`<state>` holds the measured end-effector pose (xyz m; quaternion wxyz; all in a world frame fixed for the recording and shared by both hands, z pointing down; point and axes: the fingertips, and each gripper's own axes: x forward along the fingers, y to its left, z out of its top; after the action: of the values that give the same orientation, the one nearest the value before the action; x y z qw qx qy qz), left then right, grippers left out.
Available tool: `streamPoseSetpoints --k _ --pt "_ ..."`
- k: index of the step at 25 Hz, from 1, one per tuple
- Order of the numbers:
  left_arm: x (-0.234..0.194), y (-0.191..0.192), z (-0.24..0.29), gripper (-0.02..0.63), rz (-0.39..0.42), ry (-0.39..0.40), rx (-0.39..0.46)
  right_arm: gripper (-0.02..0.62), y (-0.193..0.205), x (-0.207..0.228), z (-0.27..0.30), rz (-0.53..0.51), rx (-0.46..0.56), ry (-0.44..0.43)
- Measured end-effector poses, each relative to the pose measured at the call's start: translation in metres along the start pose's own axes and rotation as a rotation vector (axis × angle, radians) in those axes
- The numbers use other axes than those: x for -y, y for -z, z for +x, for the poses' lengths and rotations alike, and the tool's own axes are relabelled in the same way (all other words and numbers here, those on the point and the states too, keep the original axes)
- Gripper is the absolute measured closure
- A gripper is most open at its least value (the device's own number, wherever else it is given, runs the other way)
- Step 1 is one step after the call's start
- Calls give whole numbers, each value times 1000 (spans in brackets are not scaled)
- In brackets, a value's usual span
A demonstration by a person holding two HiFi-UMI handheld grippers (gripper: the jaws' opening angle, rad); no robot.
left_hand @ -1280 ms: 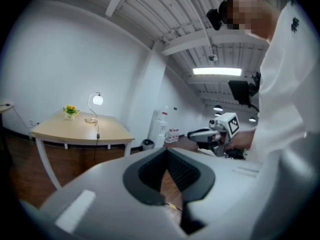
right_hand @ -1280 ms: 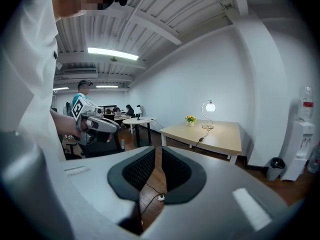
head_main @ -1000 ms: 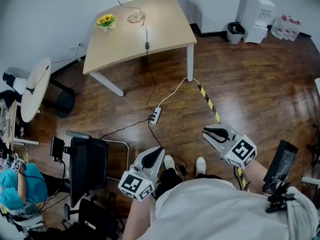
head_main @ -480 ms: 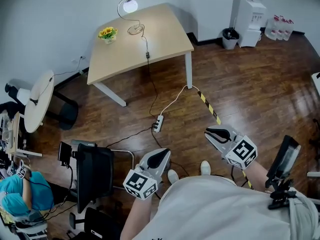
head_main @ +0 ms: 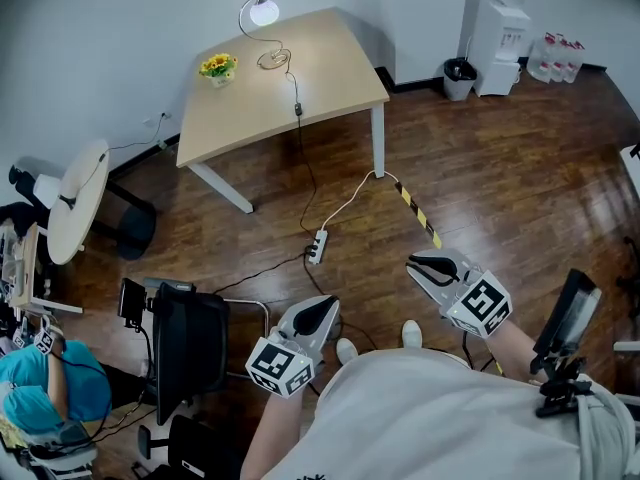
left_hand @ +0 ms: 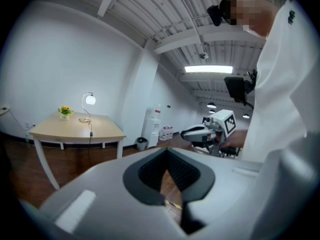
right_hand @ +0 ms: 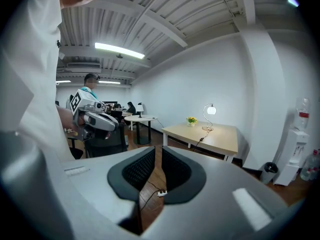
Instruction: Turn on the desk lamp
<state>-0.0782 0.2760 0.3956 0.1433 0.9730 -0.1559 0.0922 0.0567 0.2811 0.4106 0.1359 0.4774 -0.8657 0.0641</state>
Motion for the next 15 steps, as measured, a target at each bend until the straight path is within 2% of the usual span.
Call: streamPoseSetpoints --k 15 --pt "12 3 -1 591 -7 -3 -15 560 3 -4 -1 -26 -20 -2"
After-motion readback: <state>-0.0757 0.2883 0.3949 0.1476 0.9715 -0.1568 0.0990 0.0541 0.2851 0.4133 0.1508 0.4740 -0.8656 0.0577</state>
